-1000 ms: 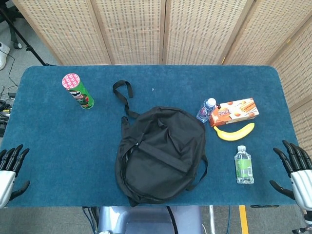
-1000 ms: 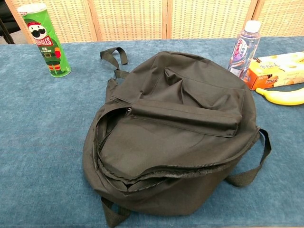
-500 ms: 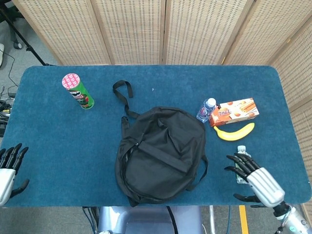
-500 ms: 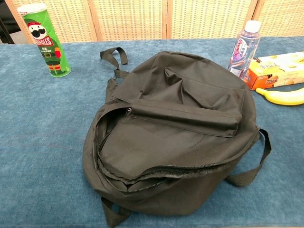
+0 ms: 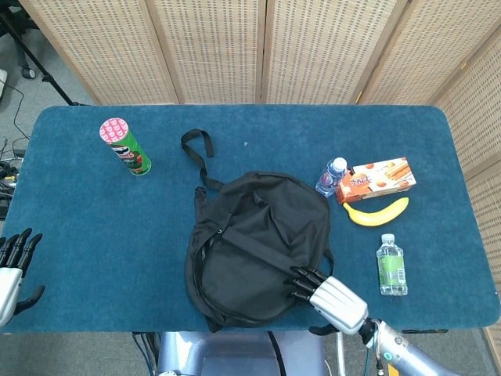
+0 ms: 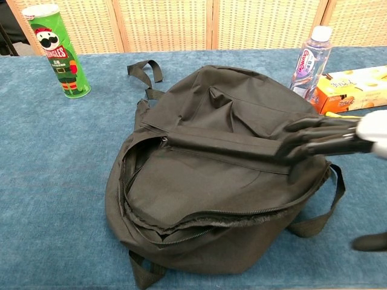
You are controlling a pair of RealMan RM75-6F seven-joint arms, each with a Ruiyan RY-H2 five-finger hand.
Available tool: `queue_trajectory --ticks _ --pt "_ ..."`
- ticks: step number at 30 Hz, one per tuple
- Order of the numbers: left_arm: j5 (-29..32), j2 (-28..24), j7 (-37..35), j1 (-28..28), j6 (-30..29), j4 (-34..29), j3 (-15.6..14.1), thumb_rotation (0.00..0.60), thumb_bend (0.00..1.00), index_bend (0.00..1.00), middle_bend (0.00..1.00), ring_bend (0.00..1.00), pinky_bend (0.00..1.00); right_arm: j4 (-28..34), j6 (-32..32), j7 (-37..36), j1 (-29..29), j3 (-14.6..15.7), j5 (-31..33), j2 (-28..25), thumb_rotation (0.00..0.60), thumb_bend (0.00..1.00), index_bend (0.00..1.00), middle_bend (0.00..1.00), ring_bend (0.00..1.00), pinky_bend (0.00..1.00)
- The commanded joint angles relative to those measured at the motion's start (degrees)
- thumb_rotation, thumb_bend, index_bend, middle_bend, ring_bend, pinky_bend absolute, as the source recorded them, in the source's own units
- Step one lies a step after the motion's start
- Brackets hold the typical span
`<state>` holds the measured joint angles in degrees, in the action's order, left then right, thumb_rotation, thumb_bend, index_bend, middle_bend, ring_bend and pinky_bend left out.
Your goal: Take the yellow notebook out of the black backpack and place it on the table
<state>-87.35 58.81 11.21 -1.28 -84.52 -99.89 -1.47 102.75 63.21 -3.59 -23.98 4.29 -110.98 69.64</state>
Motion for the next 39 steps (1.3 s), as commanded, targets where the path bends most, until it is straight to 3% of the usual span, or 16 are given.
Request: queue_trajectory --ticks 1,10,17,23,31,39 --pt "0.0 0.0 -0.1 0.0 0.0 0.0 0.0 0.600 0.26 0.00 0.00 0.00 0.00 0.7 -1.4 2.1 -0.9 -0.8 1.9 2.0 0.600 0.23 0.35 0.23 0.10 0.17" --pt "0.2 -0.5 -1.1 0.0 -0.2 -0.2 0.1 0.600 0.26 0.00 0.00 0.00 0.00 -0.6 -0.3 5.3 -1.0 -1.8 5.0 6.2 0.600 0.42 0.46 0.35 0.22 0.22" --pt "0.1 -0.6 -1.1 0.0 -0.2 -0.2 0.0 0.600 0.26 0.00 0.00 0.00 0.00 -2.0 1.8 3.2 -0.8 -2.0 6.9 9.3 0.600 0.44 0.63 0.52 0.32 0.25" --pt "0.1 -0.6 -1.2 0.0 -0.2 -0.2 0.0 0.600 0.27 0.00 0.00 0.00 0.00 -1.7 3.5 1.6 0.2 -3.5 11.3 12.5 0.600 0.47 0.69 0.57 0.34 0.25" --pt "-5.1 0.8 -1.1 -2.6 1.6 1.0 -0.5 0.600 0.27 0.00 0.00 0.00 0.00 6.0 2.4 7.4 0.4 -12.7 32.4 17.6 0.600 0.51 0.70 0.58 0.35 0.25" --pt "-12.5 2.0 -5.7 -8.0 4.6 1.9 -0.4 0.600 0.31 0.00 0.00 0.00 0.00 10.2 4.0 14.8 -2.5 -21.0 47.6 19.9 0.600 0.52 0.70 0.58 0.35 0.25"
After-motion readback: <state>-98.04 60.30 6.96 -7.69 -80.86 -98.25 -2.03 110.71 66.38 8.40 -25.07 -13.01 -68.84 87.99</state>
